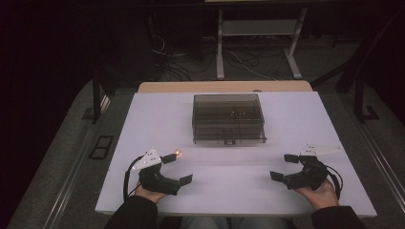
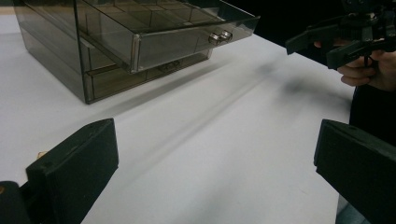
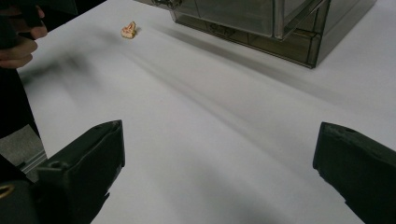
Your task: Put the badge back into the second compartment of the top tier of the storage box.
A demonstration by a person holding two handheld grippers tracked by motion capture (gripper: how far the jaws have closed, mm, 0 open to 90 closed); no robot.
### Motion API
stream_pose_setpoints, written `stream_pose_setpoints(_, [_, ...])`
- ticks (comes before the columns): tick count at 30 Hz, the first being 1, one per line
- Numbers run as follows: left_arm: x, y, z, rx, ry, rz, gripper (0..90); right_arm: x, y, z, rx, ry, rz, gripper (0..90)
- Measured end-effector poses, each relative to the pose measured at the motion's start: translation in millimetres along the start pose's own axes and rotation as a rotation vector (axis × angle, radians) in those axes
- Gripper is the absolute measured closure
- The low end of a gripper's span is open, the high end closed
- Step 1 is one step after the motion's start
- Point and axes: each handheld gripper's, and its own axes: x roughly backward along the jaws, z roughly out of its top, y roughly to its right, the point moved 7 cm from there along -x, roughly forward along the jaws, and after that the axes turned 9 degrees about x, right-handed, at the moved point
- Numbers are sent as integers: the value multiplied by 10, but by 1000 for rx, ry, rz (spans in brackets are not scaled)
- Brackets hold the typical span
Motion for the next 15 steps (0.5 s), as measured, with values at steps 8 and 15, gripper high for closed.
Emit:
stream_pose_setpoints(8, [-3,0,-2,1,-2,-4,0,-6,-10,-10,-6,-11,2,15])
stream_pose_setpoints(15, [-1,-5,-5,4,-3,-3,0,-8,-19,-14,-4,-17,4,15])
